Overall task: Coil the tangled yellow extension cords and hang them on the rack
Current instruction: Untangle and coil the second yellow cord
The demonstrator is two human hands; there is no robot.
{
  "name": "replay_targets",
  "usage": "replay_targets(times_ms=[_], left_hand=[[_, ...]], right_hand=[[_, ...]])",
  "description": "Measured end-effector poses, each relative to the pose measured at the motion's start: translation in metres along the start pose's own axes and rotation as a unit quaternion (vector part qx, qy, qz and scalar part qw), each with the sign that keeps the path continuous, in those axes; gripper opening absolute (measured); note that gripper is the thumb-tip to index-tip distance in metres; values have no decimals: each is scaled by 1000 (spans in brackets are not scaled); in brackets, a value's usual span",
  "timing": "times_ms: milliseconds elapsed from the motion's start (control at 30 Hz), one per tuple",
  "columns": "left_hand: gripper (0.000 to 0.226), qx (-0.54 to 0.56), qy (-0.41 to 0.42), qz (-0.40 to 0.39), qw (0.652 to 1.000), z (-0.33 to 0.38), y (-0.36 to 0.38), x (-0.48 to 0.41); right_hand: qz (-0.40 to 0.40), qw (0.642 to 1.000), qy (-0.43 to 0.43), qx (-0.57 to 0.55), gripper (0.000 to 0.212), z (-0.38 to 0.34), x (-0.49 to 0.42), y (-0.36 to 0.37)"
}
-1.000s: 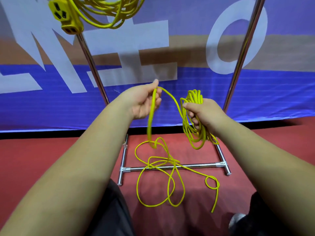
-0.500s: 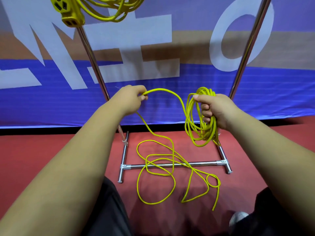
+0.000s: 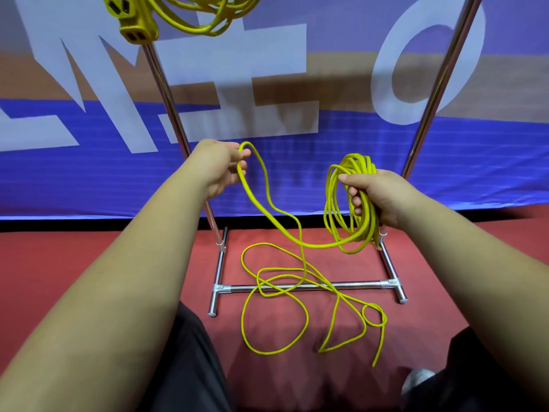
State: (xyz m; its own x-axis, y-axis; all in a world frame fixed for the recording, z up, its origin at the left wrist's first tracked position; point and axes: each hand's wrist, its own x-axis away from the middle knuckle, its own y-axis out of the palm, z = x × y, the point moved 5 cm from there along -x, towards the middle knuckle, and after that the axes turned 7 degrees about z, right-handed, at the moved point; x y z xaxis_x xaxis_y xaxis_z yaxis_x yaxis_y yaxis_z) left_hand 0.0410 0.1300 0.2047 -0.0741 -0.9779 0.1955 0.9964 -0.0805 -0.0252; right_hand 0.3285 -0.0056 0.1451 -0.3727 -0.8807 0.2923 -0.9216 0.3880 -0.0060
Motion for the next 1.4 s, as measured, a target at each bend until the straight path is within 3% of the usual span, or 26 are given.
replay_targets(times_ms=[100, 233, 367, 567, 767, 933, 1100, 1167, 1267, 1333, 1400], left_hand=[[36, -33, 15, -88, 995, 8, 12, 13], [37, -105, 88, -247, 959, 23, 33, 50], [31, -151, 142, -310, 928, 29, 46, 65], [6, -144, 190, -240, 941, 13, 57, 56], [8, -115, 207, -175, 956, 2, 66, 51], [12, -184, 244, -123, 944, -3, 61, 40], [7, -368, 269, -122, 882, -18, 63, 34], [21, -409, 257, -113, 868, -23, 66, 33], [71, -421, 212, -188, 862, -29, 71, 34], [97, -425, 213, -233, 848, -30, 74, 37], [105, -402, 242, -251, 847, -28, 78, 42]], right_hand=[[18, 1000, -4, -24, 12, 4, -3, 0], [58, 998, -7, -36, 25, 9, -8, -4], [74, 997, -22, -26, 34, 8, -8, -7], [-78, 997, 0, 1, 8, -1, 21, 28], [-154, 988, 17, 7, 8, 4, 44, 53], [-107, 992, 53, -29, 33, 3, 45, 57], [-114, 990, 74, -42, 58, -3, 48, 50], [-134, 988, 66, -44, 46, -4, 49, 51], [-160, 984, 59, -56, 27, -7, 51, 53], [-180, 981, 55, -53, 28, -10, 54, 54], [-214, 974, 53, -53, 36, -12, 57, 56]])
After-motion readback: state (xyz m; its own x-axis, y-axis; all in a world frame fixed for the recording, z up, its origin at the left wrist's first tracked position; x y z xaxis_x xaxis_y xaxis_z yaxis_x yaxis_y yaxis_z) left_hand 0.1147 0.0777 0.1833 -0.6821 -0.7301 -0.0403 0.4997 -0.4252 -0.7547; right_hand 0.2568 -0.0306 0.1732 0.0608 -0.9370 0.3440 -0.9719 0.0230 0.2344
